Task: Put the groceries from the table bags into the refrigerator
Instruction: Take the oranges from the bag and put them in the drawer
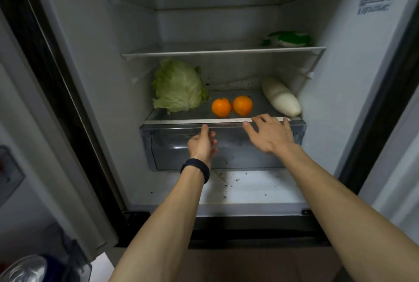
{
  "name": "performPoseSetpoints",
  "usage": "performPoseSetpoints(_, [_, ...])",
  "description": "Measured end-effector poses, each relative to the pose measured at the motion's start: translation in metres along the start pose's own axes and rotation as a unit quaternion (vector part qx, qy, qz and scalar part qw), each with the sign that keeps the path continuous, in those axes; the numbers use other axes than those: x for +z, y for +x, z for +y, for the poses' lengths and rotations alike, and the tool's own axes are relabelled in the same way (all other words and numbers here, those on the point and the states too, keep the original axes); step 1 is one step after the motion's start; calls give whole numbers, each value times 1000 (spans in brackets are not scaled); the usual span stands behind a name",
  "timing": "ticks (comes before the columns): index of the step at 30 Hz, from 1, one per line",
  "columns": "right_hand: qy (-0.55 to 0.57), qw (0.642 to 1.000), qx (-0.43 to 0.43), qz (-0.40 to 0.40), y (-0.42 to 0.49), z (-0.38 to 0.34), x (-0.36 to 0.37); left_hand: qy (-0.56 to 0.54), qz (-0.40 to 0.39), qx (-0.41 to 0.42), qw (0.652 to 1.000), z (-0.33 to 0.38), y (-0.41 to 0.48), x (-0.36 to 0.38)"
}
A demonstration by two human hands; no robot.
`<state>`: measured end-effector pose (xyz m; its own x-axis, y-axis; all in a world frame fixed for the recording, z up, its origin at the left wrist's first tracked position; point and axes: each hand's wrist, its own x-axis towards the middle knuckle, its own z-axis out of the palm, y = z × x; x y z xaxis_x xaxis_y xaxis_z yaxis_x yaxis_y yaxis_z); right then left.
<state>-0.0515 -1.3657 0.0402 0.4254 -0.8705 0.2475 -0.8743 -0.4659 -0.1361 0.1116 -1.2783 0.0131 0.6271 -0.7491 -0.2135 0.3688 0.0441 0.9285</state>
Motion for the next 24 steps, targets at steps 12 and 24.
performPoseSetpoints(12, [-16,995,19,-93,1,-9,-22,173,183,64,966,2,-38,-13])
performPoseSetpoints(24, [-2,995,14,-102,-1,-7,-26,605,78,442,658,10,-28,-42])
